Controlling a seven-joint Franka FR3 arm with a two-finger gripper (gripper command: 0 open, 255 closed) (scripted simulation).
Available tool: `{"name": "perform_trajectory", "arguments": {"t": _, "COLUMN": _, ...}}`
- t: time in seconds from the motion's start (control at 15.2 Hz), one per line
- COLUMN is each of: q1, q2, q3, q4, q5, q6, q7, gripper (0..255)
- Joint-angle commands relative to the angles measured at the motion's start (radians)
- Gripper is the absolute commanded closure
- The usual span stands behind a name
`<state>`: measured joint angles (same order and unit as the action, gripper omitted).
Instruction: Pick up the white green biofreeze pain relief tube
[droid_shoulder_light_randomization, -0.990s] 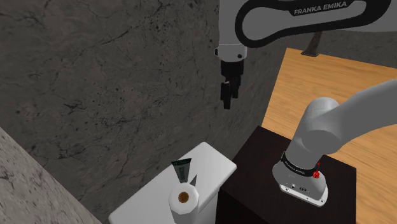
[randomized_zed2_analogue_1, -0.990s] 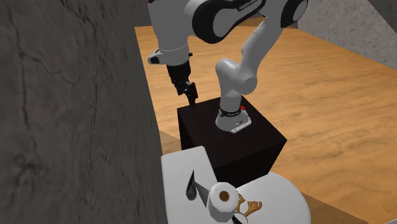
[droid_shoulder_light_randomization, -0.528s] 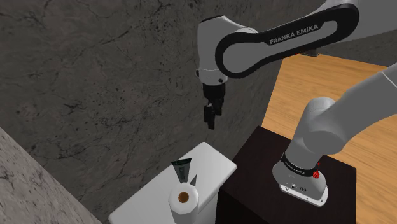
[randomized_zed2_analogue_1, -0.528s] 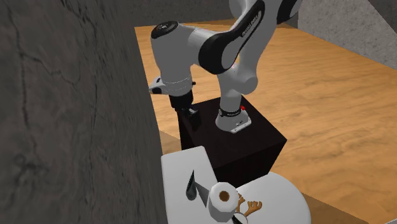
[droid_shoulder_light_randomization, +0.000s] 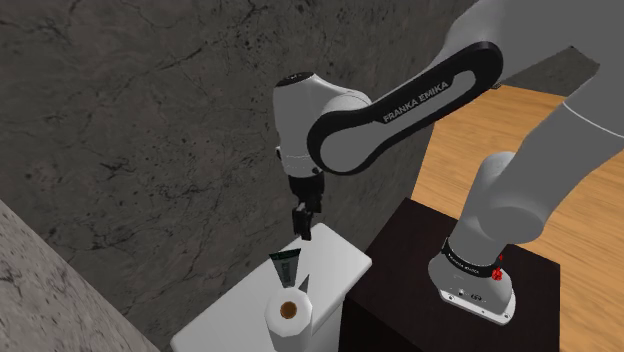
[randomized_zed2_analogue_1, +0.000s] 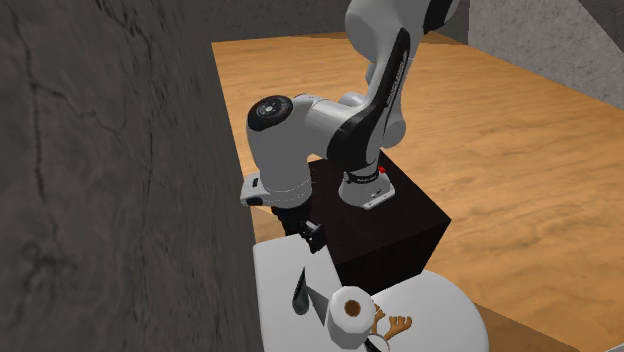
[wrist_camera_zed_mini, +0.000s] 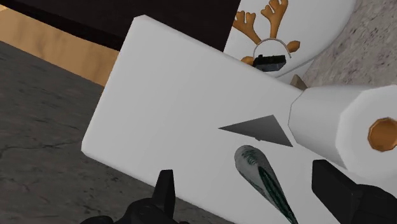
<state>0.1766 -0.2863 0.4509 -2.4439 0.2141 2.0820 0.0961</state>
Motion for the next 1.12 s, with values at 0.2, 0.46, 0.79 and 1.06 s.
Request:
{"name": "perform_trajectory", "arguments": {"t": 0.2, "q1": 0.015, "q2": 0.153, "q3": 0.067, "q4": 0.044, "q5": -0.058, "q6": 0.112, "q7": 0.060, "gripper": 0}}
{"name": "perform_trajectory", "arguments": {"t": 0.46, "q1": 0.013, "q2": 0.194, "q3": 0.073, "q4": 0.021, "q5": -0.075, "q6": 0.171, "q7": 0.071, "gripper": 0}}
{"name": "perform_trajectory", "arguments": {"t": 0.79, "q1": 0.012, "q2": 0.222, "q3": 0.076, "q4": 0.009, "q5": -0.089, "q6": 0.210, "q7": 0.081, "gripper": 0}}
{"name": "perform_trajectory", "arguments": {"t": 1.06, "q1": 0.013, "q2": 0.220, "q3": 0.077, "q4": 0.007, "q5": -0.088, "q6": 0.210, "q7": 0.080, "gripper": 255}}
